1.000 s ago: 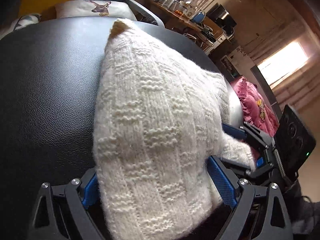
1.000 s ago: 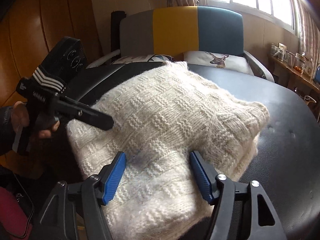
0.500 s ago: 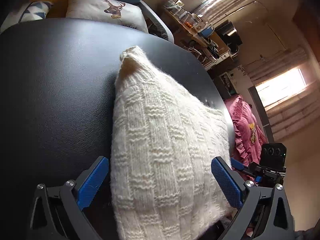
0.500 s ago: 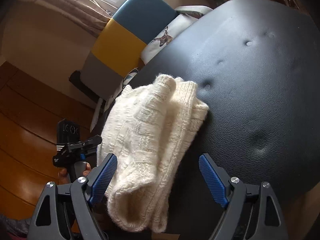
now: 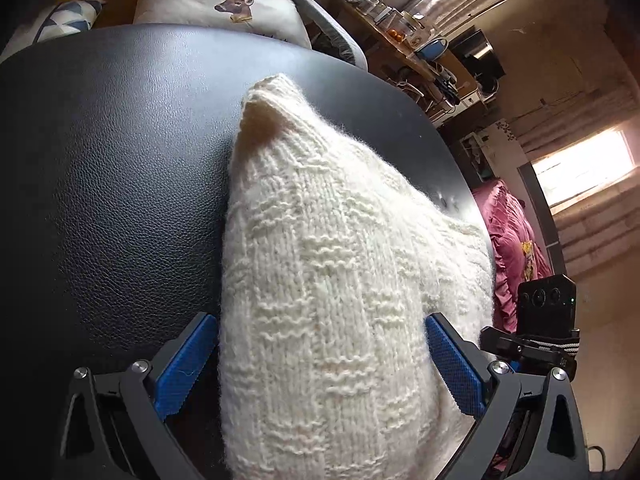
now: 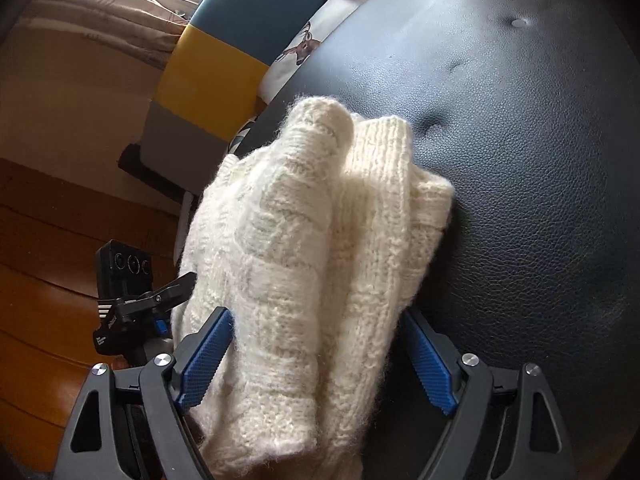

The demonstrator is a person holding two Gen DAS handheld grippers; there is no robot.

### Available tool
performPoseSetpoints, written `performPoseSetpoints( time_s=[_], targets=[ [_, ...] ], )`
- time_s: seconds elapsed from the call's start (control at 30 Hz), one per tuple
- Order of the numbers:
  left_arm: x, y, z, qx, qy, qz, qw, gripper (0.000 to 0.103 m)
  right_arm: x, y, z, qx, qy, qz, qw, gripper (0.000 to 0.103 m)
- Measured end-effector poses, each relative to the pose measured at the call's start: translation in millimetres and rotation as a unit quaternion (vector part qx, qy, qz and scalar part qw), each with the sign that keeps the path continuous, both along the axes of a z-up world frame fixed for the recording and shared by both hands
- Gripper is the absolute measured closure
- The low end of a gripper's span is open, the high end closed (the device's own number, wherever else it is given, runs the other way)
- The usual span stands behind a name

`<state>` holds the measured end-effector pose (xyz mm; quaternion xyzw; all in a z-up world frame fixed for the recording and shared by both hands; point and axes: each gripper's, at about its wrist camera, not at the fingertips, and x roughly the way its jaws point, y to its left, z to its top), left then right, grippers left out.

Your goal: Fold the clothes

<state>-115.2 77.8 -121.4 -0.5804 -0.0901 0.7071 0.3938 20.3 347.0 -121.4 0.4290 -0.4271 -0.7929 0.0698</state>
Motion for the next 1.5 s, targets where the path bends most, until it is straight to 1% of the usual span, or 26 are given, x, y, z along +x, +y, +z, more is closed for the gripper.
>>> performPoseSetpoints(
  time_s=[0.03, 0.07, 0.1, 0.13, 0.17, 0.2, 0.23, 0.27, 0.3, 0.33, 0.37, 0.4, 0.47, 0.53, 0.63, 0.73, 0.8, 0.87, 1.0, 1.07, 1.2, 1.27, 1.33, 1.37, 1.47, 1.5],
  targets=[
    [-1.0, -0.8, -1.4, 0.002, -0.005, 0.004, 1.0, 0.0, -0.1, -4.6, 1.6, 0.013, 0.003, 0.002, 1.0, 0.009],
    [-0.9, 0.1, -0.5, 0.003, -0.002, 0.002, 1.0, 0.0, -0.4, -9.6, 3.6, 0.028, 0.005, 0.008, 1.0, 0.007],
    [-0.7, 1.0, 0.3, 0.004, 0.001, 0.0, 1.0, 0.0, -0.4, -11.6, 4.5, 0.033, 0.006, 0.011, 0.999, 0.007],
    [-0.6, 1.9, 1.1, 0.006, 0.004, -0.002, 1.0, 0.0, 0.0, -11.0, 4.2, 0.028, 0.006, 0.011, 1.0, 0.007],
    [0.1, 3.0, 1.1, 0.018, -0.002, -0.012, 0.9998, 0.0, 0.4, -10.5, 4.0, 0.022, 0.006, 0.01, 1.0, 0.006],
    [-0.8, 2.0, -1.9, 0.037, -0.017, -0.016, 0.999, 0.0, 0.7, -9.0, 3.2, 0.015, 0.004, 0.008, 1.0, 0.006],
    [-2.3, 2.9, -4.8, 0.046, -0.029, -0.009, 0.9985, 0.0, 1.0, -6.8, 1.9, 0.005, 0.0, 0.004, 1.0, 0.013],
    [-0.9, 4.3, -3.7, 0.041, -0.021, -0.012, 0.9989, 0.001, 1.3, -4.5, 0.6, -0.005, -0.003, 0.0, 1.0, 0.03],
    [0.6, 5.7, -2.5, 0.037, -0.013, -0.014, 0.9991, 0.002, 2.2, -3.7, -0.8, -0.013, -0.003, -0.004, 1.0, 0.036],
    [2.0, 7.1, -1.4, 0.032, -0.005, -0.017, 0.9993, 0.005, 3.7, -4.3, -2.5, -0.018, 0.001, -0.006, 1.0, 0.04],
    [4.4, 9.2, 0.0, 0.026, 0.004, -0.022, 0.9994, 0.005, 5.3, -6.2, -2.6, -0.014, 0.007, -0.007, 1.0, 0.045],
    [6.8, 11.3, 1.2, 0.019, 0.012, -0.027, 0.9994, 0.006, 6.2, -8.4, -2.0, -0.007, 0.013, -0.008, 1.0, 0.047],
    [9.1, 12.1, 0.6, 0.019, 0.011, -0.029, 0.9994, 0.014, 6.5, -10.9, -1.4, 0.001, 0.023, -0.011, 1.0, 0.05],
    [11.7, 11.4, -0.4, 0.02, 0.007, -0.03, 0.9993, 0.03, 8.2, -12.8, 1.5, 0.011, 0.031, -0.006, 0.999, 0.05],
    [20.0, 2.6, 2.9, 0.033, 0.014, -0.022, 0.9991, 0.043, 12.7, -15.1, 8.3, 0.026, 0.045, 0.005, 0.999, 0.052],
    [37.8, 3.2, 11.2, 0.046, 0.038, -0.019, 0.998, 0.048, 23.1, -10.9, 12.9, 0.015, 0.064, 0.015, 0.998, 0.052],
    [48.5, 6.3, 16.2, 0.057, 0.053, -0.023, 0.9967, 0.049, 33.6, -5.0, 17.8, 0.006, 0.077, 0.015, 0.997, 0.052],
    [54.5, 13.6, 20.8, 0.074, 0.056, -0.028, 0.9952, 0.05, 45.1, 2.0, 24.3, 0.0, 0.092, 0.011, 0.996, 0.052],
    [62.7, 45.1, 40.3, 0.096, 0.082, -0.061, 0.9902, 0.051, 68.2, 34.0, 51.0, 0.007, 0.126, -0.015, 0.992, 0.052],
    [64.7, 70.0, 54.3, 0.104, 0.095, -0.083, 0.9866, 0.051, 81.4, 52.6, 66.1, 0.016, 0.143, -0.036, 0.989, 0.052],
    [62.4, 132.5, 86.3, 0.121, 0.123, -0.132, 0.976, 0.051, 103.3, 96.6, 97.4, 0.047, 0.172, -0.083, 0.981, 0.052],
    [58.3, 168.2, 100.1, 0.13, 0.135, -0.158, 0.9696, 0.051, 114.2, 125.1, 109.0, 0.061, 0.177, -0.106, 0.976, 0.052],
    [52.9, 208.8, 109.7, 0.137, 0.137, -0.183, 0.964, 0.051, 123.3, 149.4, 115.2, 0.079, 0.174, -0.129, 0.973, 0.052],
    [50.4, 225.8, 111.2, 0.138, 0.137, -0.191, 0.9622, 0.051, 124.7, 159.8, 112.6, 0.085, 0.165, -0.139, 0.973, 0.052],
    [41.0, 280.1, 106.1, 0.128, 0.128, -0.212, 0.9604, 0.05, 123.4, 189.7, 95.1, 0.093, 0.127, -0.165, 0.974, 0.052],
    [38.2, 295.8, 100.5, 0.119, 0.126, -0.219, 0.9603, 0.05, 122.5, 198.6, 85.4, 0.095, 0.11, -0.172, 0.974, 0.052]
  ],
)
